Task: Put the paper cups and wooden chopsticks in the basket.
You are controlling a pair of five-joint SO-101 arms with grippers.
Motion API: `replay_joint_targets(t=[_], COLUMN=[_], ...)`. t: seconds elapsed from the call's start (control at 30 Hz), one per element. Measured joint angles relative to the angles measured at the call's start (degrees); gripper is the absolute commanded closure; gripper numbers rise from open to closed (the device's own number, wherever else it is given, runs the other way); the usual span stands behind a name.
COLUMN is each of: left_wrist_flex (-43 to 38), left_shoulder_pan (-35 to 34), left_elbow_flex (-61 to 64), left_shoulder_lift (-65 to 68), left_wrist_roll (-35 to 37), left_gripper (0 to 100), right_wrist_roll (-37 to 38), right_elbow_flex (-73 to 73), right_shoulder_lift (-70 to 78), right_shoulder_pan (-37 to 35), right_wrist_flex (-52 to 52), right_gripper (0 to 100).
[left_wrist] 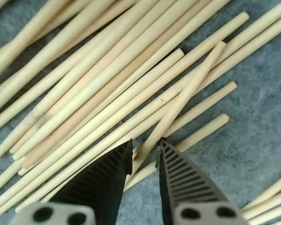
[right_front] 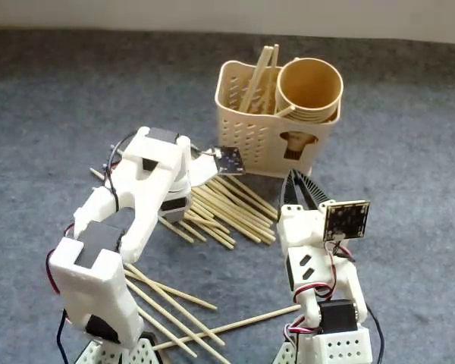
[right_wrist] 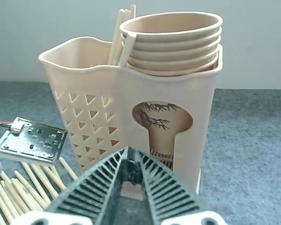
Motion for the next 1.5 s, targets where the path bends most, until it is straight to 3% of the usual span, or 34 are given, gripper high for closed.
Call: replay_joint_targets(t=[0.23,0.83,1.1,1.5], left_wrist_flex=[0.1,6.3,11.0,11.6], left_shoulder_pan=[0.1,2.5,2.5,2.5], left_elbow_flex=[0.0,0.0,0.0,0.0], left_shoulder_lift=[0.1,0.1,-9.7,-24.6], left_wrist_roll=[-0.1,0.0,0.0,0.0], left_gripper=[99,100,100,100], right_wrist_roll=[0.0,0.0,0.2,0.2], right_elbow_flex=[0.0,0.0,0.0,0.0], right_shoulder_lift=[0.0,0.0,0.0,0.0], right_shoulder_pan=[0.0,0.0,0.0,0.0], right_wrist_flex=[0.0,0.0,0.0,0.0], right_gripper=[99.2,99.2,99.2,99.2])
